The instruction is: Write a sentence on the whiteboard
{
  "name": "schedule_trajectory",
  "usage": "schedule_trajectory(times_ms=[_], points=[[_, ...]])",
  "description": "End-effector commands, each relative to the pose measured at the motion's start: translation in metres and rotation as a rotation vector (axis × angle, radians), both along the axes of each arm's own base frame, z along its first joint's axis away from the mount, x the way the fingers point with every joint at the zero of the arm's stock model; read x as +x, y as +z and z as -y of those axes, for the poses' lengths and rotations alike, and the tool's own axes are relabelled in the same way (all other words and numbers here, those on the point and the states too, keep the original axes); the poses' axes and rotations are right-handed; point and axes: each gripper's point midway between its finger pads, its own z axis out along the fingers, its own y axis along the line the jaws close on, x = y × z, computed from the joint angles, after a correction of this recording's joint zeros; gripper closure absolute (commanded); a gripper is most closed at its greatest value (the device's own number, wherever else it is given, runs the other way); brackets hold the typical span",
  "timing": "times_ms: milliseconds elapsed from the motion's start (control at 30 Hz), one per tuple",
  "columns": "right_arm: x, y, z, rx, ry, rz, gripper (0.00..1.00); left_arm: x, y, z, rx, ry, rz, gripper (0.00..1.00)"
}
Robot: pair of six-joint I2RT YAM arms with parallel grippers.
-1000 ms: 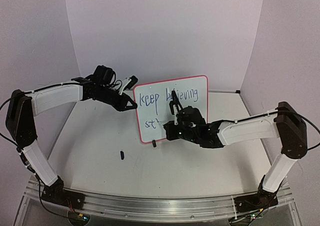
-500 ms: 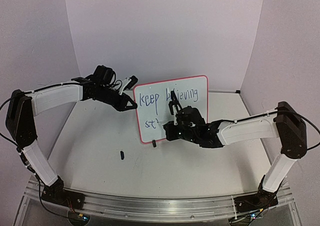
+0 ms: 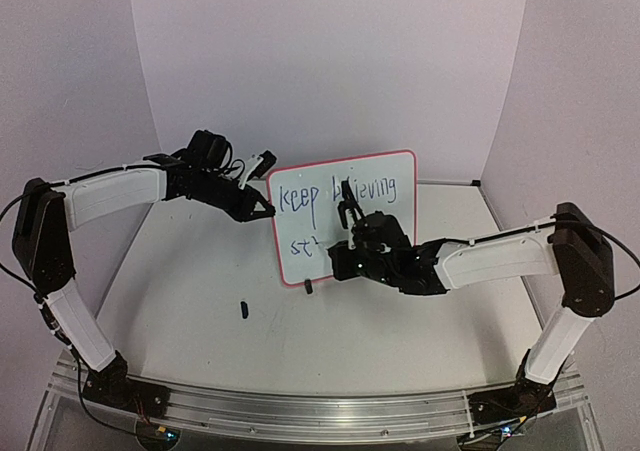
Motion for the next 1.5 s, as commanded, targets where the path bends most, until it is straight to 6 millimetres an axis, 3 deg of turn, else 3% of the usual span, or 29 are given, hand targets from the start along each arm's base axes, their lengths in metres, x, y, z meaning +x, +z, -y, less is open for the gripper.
schedule_trajectory(times_ms=[0, 567, 900, 1467], points=[[0.01, 0.039, 0.006, 0.05, -0.053, 0.079, 1.0, -0.021, -0.054, -0.012, 0.165, -0.012, -0.128, 1.0], [0.01, 0.023, 0.017, 0.055, -0.098, 0.041, 1.0, -0.021, -0.055, -0.012, 0.166, -0.012, -0.13, 1.0], [0.001, 0.025, 0.028, 0.07, -0.097, 0.043, 1.0, -0.021, -0.055, -0.012, 0.166, -0.013, -0.129, 1.0], [0.017, 0.021, 0.022, 0.051, -0.091, 0.046, 1.0, -0.021, -0.056, -0.013, 0.169, -0.01, -0.131, 1.0]])
